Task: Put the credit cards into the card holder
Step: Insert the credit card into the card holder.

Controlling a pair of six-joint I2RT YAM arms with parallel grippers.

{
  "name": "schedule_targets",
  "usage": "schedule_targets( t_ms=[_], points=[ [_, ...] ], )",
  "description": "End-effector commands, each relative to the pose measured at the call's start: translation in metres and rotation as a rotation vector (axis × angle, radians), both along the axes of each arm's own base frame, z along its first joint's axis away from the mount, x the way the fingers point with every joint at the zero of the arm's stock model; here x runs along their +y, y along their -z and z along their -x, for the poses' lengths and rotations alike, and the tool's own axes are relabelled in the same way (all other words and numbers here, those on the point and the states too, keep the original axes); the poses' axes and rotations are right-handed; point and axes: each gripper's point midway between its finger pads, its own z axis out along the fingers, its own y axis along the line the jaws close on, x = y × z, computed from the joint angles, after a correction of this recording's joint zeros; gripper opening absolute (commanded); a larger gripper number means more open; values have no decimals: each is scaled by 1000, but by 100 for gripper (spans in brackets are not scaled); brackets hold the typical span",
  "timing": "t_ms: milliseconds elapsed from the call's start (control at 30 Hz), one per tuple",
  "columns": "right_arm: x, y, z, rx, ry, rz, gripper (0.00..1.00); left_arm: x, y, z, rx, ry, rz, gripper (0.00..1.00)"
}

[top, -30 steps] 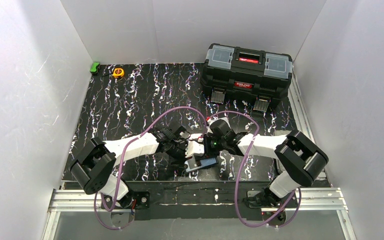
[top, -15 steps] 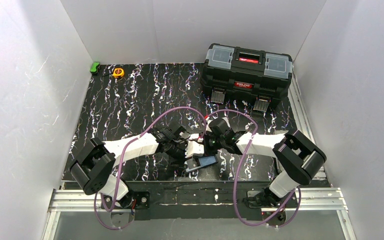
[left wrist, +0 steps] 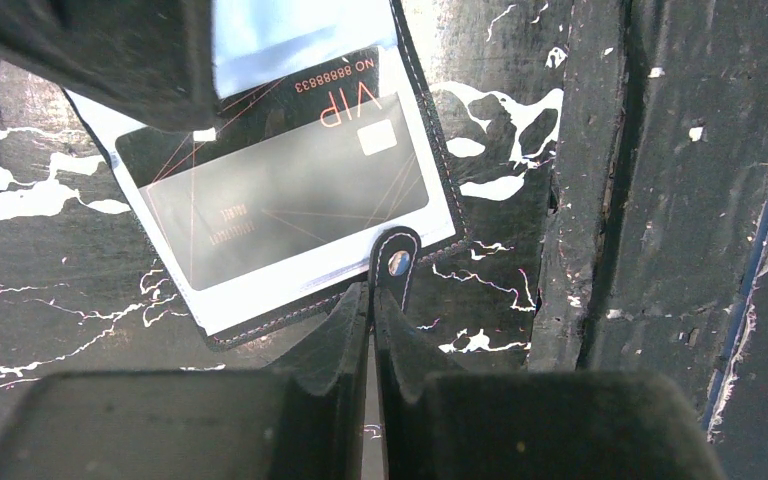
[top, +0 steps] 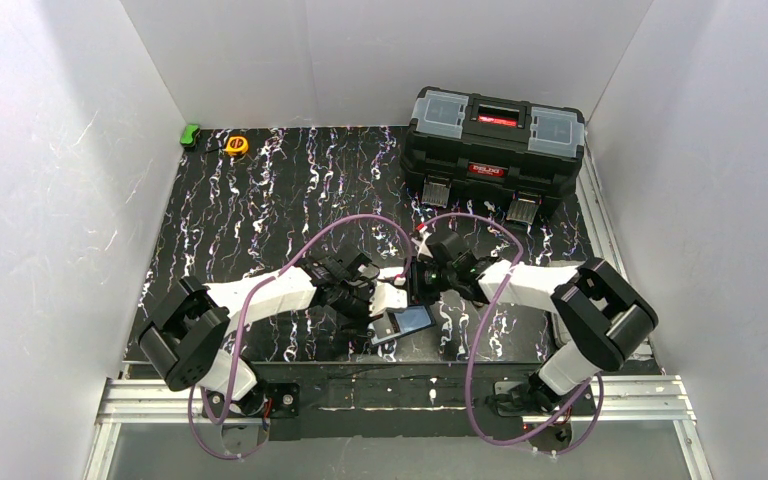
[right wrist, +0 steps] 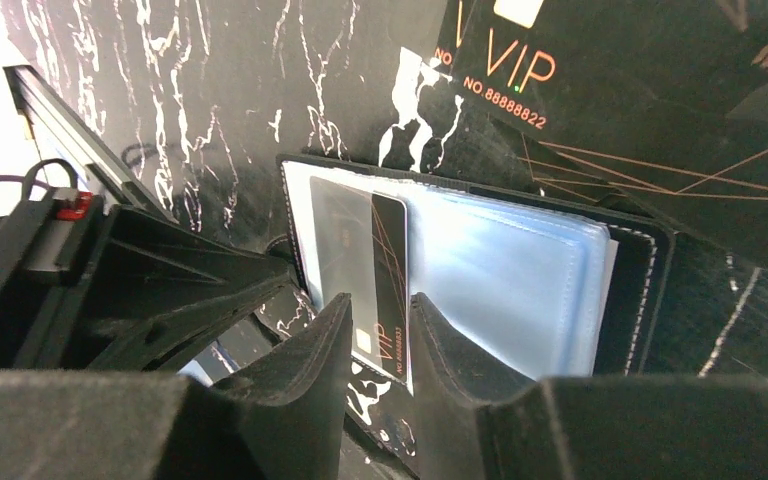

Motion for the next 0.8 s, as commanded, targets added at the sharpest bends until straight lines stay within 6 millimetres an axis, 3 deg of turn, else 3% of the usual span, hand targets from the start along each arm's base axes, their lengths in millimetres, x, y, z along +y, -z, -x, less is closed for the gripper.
schedule_targets(
  t_ms=[0, 400, 767],
  points=[
    [6, -32, -14, -78, -13, -54, 35, 7, -4, 6, -2, 10, -7, 3],
    [12, -3, -4, 19, -24, -60, 34, 5, -4, 4, -7, 12, -5, 3],
    [21, -4, 0, 18, -42, -62, 33, 3, -5, 2, -10, 13, -1, 3]
  ],
)
